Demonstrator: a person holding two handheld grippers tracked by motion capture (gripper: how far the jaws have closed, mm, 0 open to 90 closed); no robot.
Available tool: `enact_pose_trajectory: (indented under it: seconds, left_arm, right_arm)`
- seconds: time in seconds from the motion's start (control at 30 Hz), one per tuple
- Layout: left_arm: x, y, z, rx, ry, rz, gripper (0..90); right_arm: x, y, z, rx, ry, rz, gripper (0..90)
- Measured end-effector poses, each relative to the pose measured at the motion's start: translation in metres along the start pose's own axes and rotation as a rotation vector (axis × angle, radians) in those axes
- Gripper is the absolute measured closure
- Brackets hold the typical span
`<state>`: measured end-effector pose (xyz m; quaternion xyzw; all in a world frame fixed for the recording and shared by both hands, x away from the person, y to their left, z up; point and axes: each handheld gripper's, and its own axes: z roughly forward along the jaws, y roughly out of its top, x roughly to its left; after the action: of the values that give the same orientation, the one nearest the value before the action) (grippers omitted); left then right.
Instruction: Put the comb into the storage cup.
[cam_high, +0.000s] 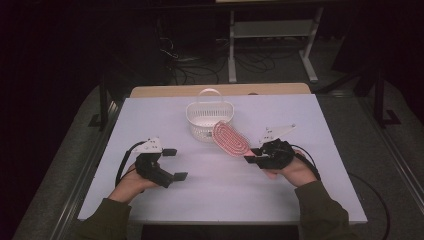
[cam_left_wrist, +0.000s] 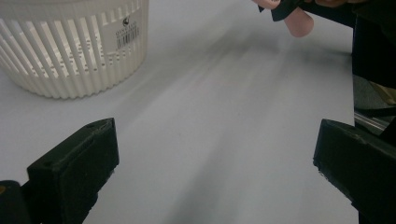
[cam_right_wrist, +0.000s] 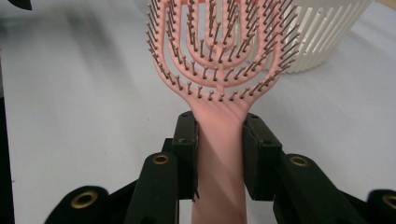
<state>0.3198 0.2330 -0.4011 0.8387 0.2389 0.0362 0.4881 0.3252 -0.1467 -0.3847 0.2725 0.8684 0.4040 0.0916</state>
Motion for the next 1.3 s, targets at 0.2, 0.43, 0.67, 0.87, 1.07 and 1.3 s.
enact_pose_trajectory:
  seconds: [0.2, 0.43, 0.67, 0.87, 1.07, 1.3]
  left_arm:
    - [0.001, 0.009, 0.006, 0.004, -0.015, 0.019, 0.2]
    - [0.003, 0.023, 0.014, -0.011, -0.033, 0.033, 0.2]
    - [0.003, 0.035, 0.023, -0.012, -0.054, 0.046, 0.2]
    - [0.002, 0.047, 0.032, -0.025, -0.064, 0.055, 0.2]
    - [0.001, 0.049, 0.039, -0.028, -0.073, 0.051, 0.2]
    - [-0.001, 0.048, 0.043, -0.013, -0.076, 0.034, 0.1]
  right_arm:
    - [-0.001, 0.003, 0.001, -0.008, 0.002, -0.003, 68.7]
    - [-0.002, 0.007, 0.005, -0.011, 0.008, -0.001, 68.7]
    - [-0.004, 0.008, 0.007, -0.017, 0.004, -0.003, 68.7]
    - [-0.004, 0.007, 0.005, -0.029, -0.004, 0.001, 68.7]
    - [-0.006, 0.003, 0.003, -0.037, -0.021, 0.005, 68.7]
    - [-0.007, 0.002, 0.003, -0.052, -0.035, 0.012, 68.7]
